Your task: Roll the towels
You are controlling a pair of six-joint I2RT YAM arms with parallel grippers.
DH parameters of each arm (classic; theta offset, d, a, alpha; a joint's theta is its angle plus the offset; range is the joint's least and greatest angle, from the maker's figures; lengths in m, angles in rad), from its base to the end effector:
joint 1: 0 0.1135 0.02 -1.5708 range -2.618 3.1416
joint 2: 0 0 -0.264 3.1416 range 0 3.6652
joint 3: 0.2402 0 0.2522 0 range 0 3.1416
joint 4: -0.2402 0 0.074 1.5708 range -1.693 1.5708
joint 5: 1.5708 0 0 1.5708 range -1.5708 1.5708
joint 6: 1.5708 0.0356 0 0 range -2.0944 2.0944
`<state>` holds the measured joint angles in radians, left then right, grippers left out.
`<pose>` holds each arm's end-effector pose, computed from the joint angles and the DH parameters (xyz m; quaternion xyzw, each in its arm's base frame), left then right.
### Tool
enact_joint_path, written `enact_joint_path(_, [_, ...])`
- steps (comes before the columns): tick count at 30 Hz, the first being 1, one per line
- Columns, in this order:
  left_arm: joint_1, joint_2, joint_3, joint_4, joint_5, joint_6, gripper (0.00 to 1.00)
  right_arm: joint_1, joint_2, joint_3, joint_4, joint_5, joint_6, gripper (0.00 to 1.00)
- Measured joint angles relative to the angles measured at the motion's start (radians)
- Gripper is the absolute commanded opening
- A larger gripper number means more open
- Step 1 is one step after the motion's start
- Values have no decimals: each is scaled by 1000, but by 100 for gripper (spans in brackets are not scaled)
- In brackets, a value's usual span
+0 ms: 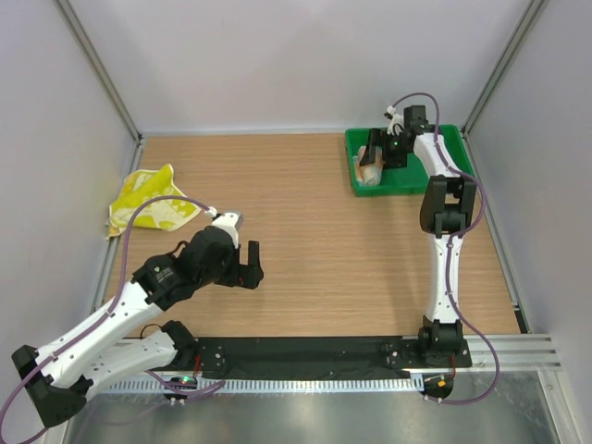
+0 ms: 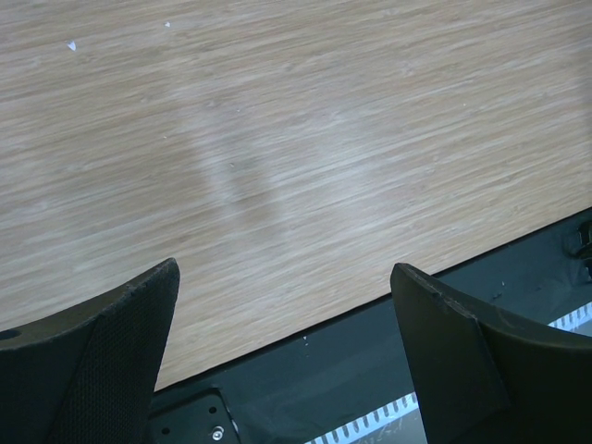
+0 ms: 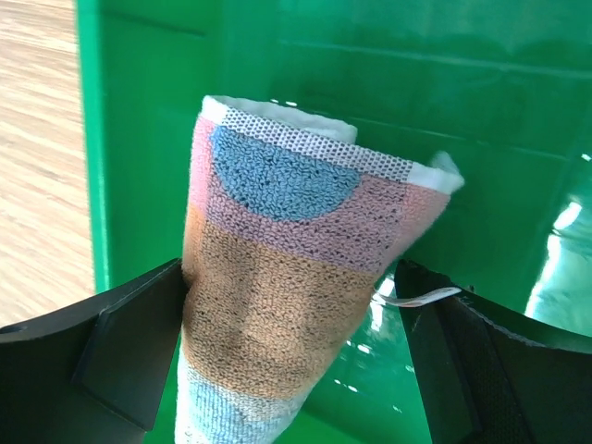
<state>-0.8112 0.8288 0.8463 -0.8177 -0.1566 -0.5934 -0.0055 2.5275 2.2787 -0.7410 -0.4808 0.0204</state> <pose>0.1152 -0.1133 0.2941 0.0712 0.9216 -0.1867 0.3328 0.5460 0.0135 0.1752 -0.0561 0.9314 0.2302 0.2765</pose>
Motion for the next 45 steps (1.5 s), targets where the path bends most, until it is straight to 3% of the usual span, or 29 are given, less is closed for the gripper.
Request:
enact_joint_path(28, [0,-5,0,6,0,0,95,54,-142,-85,-8,162,78,99])
enact_joint_path(31, [0,-5,0,6,0,0,95,57,-130,-76,6,199,91,96])
enact_joint_path(36, [0,-5,0,6,0,0,95,70,-85,-70,25,270,103,72])
enact_joint_path(40, [0,-4,0,6,0,0,95,86,-68,-84,51,275,119,65])
enact_joint_path(44, [0,-2,0,6,0,0,95,109,-68,-111,105,266,127,67])
enact_joint_path(45, [0,-1,0,6,-1,0,95,112,-68,-115,113,265,129,74])
